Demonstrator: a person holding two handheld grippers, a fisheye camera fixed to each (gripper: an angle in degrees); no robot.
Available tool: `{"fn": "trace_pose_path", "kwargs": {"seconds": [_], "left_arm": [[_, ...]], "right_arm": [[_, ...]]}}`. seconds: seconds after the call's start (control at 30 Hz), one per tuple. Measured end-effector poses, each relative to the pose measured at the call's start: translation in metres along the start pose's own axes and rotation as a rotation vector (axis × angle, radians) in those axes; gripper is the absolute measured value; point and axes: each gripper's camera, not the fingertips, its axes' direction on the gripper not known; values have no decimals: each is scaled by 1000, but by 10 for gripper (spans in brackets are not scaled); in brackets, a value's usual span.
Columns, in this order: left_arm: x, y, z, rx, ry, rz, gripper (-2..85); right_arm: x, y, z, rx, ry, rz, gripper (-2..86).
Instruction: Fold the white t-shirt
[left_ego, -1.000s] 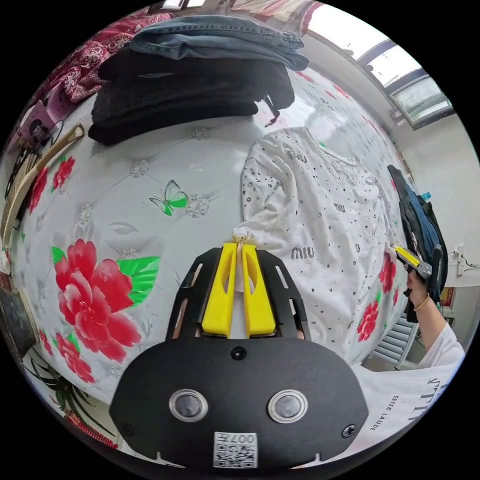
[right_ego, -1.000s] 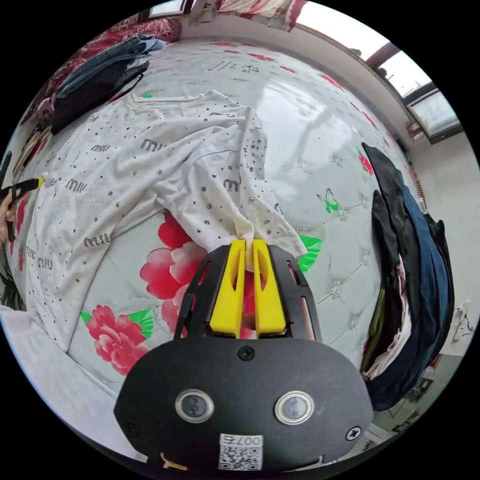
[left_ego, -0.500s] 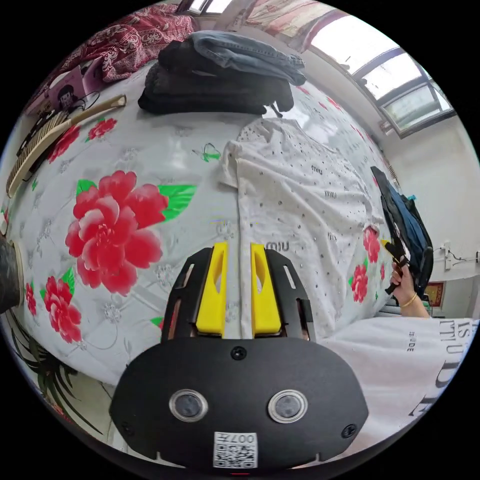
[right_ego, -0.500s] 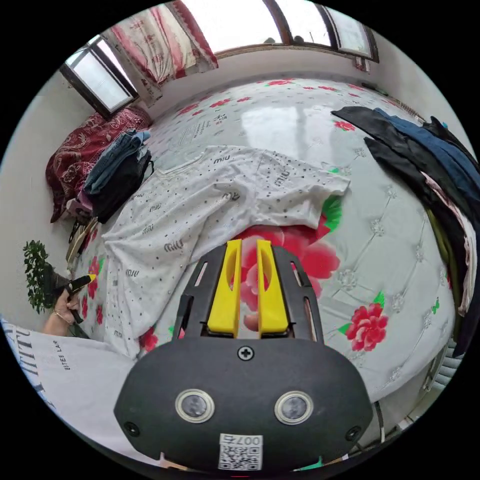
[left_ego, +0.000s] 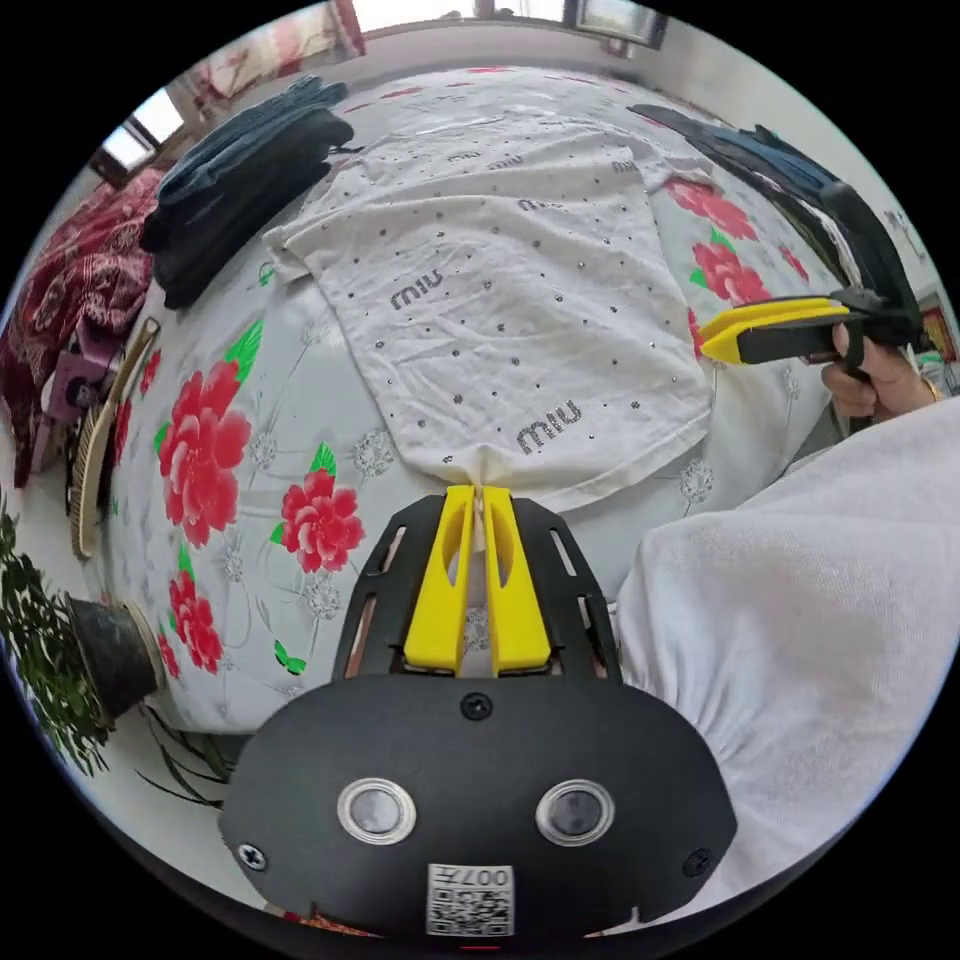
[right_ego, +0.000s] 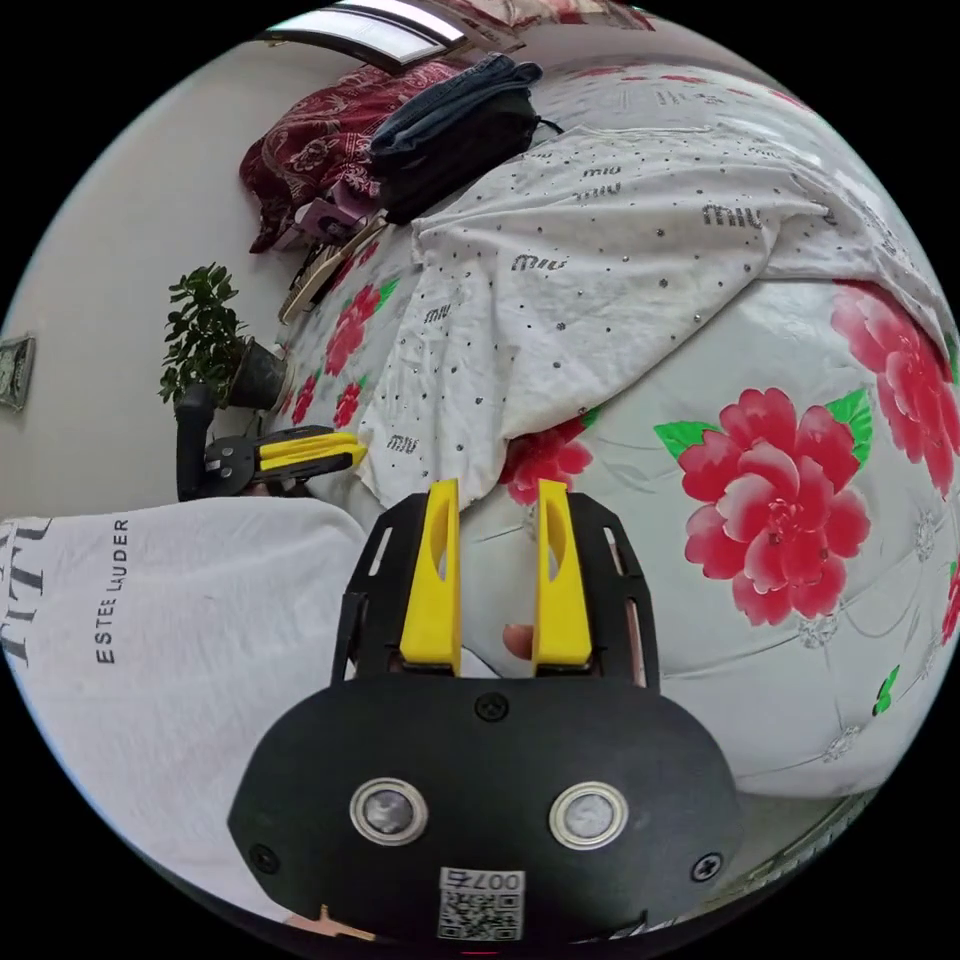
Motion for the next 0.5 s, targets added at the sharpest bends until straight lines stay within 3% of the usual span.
{"fn": "trace_pose_path", "kwargs": {"seconds": [0.07, 0.2, 0.33, 0.5], "left_arm": [[3, -2, -4, -3, 5, 90, -3], [-54, 8, -46, 194, 388, 7, -8], [-145, 28, -86, 451, 754, -199, -9], [-219, 41, -104, 650, 944, -363, -10]], "right_arm": [[-8, -13, 14, -54, 78, -8, 33], [-24, -47, 2, -8, 152, -38, 13], [-49, -74, -65, 278, 71, -99, 26], [-27, -49, -100, 444, 1, -4, 68]]}}
